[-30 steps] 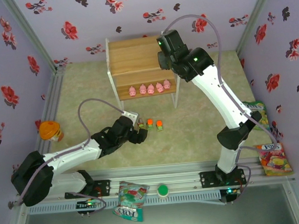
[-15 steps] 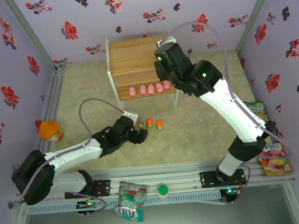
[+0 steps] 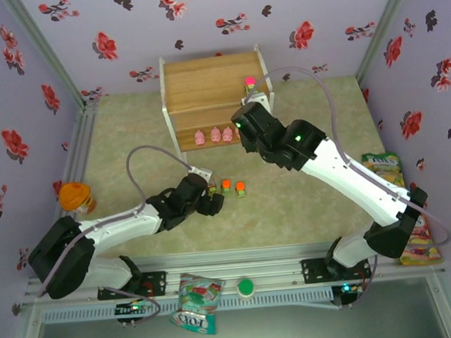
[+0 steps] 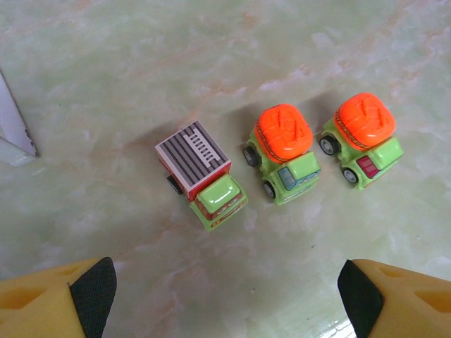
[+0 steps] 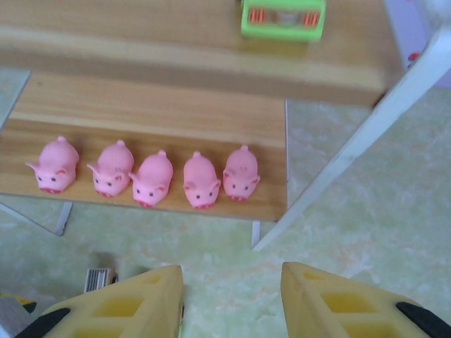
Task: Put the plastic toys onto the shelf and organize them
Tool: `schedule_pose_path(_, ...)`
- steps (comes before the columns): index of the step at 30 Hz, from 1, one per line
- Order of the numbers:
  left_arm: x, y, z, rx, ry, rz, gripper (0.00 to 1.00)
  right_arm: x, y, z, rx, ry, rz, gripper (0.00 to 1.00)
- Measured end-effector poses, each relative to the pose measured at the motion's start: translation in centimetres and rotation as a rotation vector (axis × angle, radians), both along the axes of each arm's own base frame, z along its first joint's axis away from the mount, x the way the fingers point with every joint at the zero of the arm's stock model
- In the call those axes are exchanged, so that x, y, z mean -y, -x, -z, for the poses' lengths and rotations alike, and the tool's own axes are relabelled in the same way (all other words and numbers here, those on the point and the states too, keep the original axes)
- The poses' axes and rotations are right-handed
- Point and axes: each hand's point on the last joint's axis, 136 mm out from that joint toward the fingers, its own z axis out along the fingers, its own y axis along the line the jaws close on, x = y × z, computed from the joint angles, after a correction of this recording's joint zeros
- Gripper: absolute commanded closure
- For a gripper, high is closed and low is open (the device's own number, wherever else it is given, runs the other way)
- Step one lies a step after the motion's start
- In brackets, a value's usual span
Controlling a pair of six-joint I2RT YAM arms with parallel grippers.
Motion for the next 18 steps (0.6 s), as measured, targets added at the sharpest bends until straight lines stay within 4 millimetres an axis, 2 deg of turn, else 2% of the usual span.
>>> schedule_pose_path(12, -0.1, -0.6, 0.6, -0.009, -0.041, -0.023, 0.13, -1.0, 1.1, 6.9, -0.113, -0.049, 0.027, 0.59)
schedule_pose_path(18, -0.6, -0.9, 0.9, -0.021, -0.049, -0.046, 0.13, -1.1, 1.5, 9.6, -0.154, -0.065, 0.043, 0.59)
